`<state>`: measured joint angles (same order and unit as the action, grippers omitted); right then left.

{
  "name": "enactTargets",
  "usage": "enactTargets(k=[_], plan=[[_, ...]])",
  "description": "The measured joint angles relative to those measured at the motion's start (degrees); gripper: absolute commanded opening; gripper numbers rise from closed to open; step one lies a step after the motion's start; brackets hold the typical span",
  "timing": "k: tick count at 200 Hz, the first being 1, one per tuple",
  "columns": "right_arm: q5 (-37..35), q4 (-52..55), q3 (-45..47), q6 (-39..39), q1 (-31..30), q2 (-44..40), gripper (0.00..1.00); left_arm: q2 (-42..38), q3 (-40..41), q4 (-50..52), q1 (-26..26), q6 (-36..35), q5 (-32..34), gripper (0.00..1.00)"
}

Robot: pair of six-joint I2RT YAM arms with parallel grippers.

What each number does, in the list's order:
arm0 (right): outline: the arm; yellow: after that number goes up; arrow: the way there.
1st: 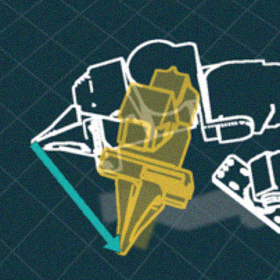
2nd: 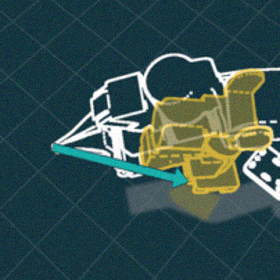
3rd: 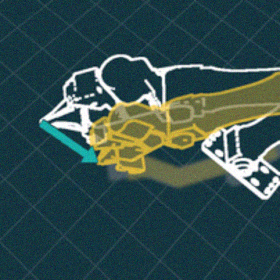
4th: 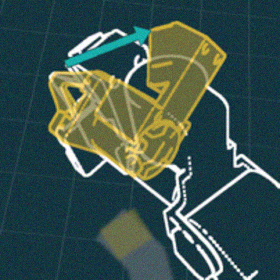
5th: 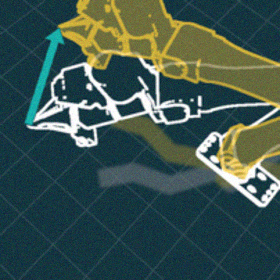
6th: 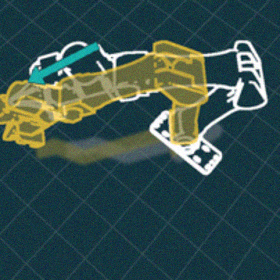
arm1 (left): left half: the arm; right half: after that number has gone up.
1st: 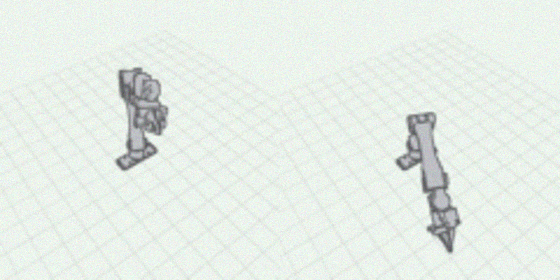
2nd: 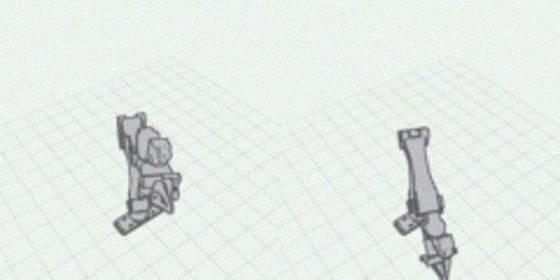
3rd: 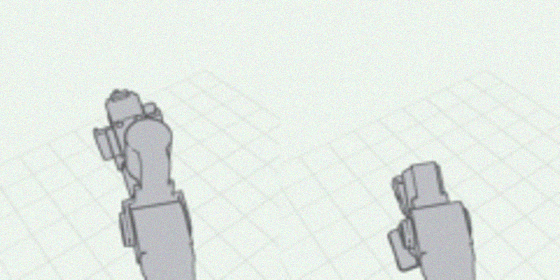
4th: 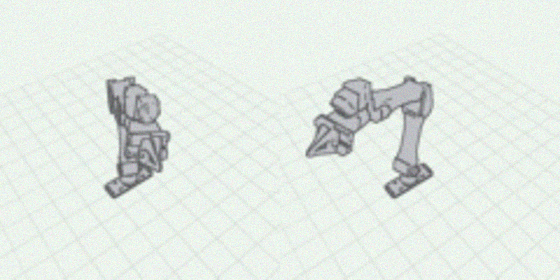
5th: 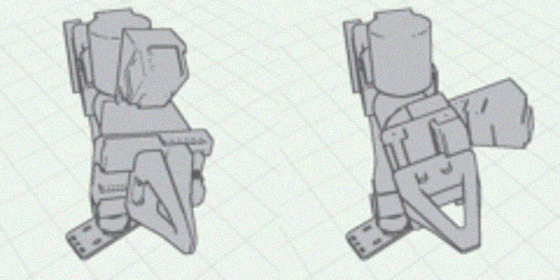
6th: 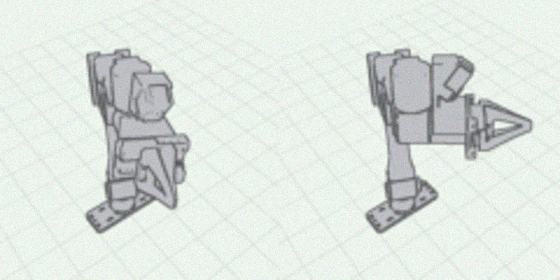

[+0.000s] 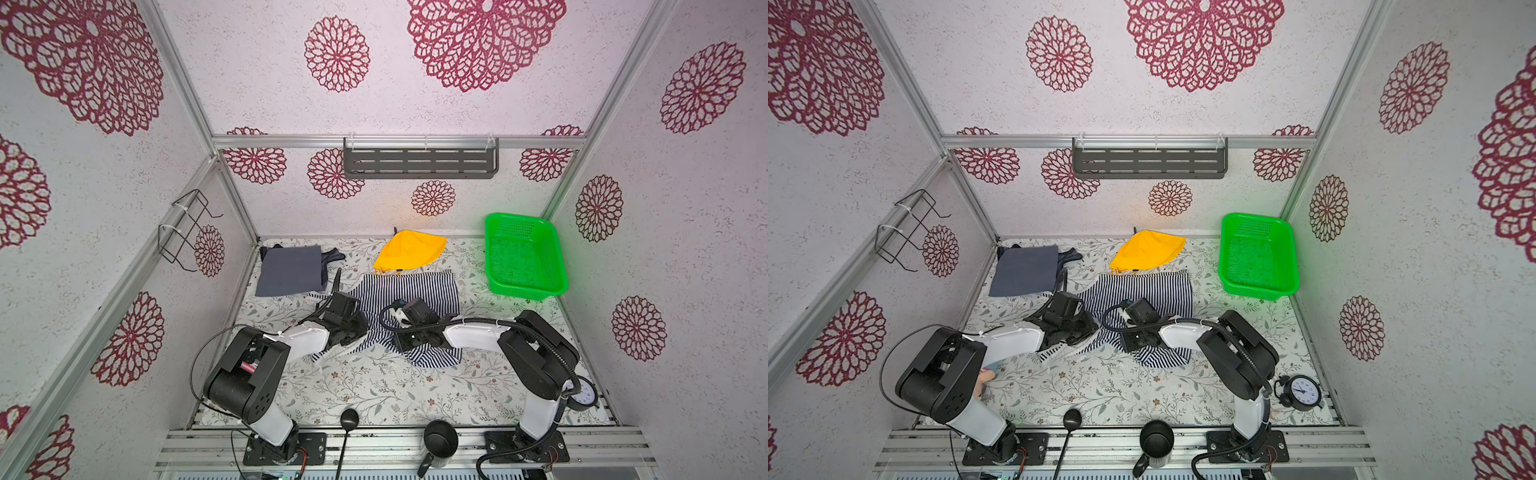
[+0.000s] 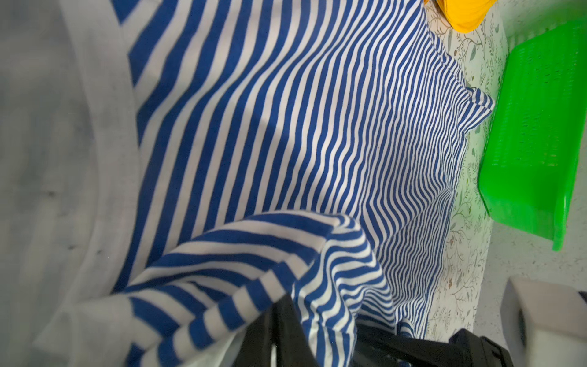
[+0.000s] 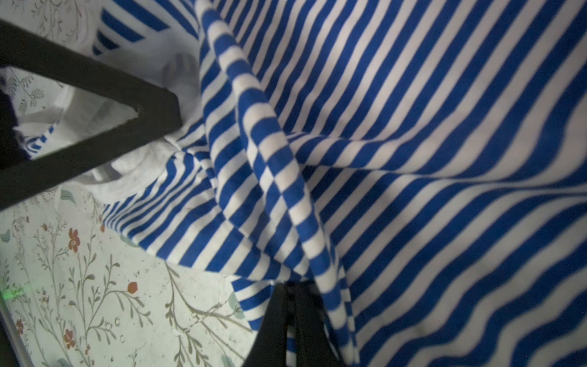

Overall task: Fold and stack tank tops
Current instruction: Smooth out the tank top at the center of the table.

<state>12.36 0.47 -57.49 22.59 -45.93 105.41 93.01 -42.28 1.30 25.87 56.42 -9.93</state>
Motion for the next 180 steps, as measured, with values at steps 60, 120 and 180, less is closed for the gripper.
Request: enactTargets(k=[60, 120, 180], plan=[[0.9, 1.9, 0.1, 0.0, 0.1, -1.4, 0.30, -5.4, 0.7, 3.1, 0.3, -0.5, -0.3, 0.00], [1.1, 12.9, 5.8, 0.6, 2.2, -21.9, 0.48, -16.0, 2.6, 7.3, 1.9, -0.9, -0.9, 0.00], [-3.6, 27.2, 11.1, 2.3, 12.7, -31.9, 0.28, -24.0, 8.2, 13.5, 5.6, 0.4, -0.3, 0.00]])
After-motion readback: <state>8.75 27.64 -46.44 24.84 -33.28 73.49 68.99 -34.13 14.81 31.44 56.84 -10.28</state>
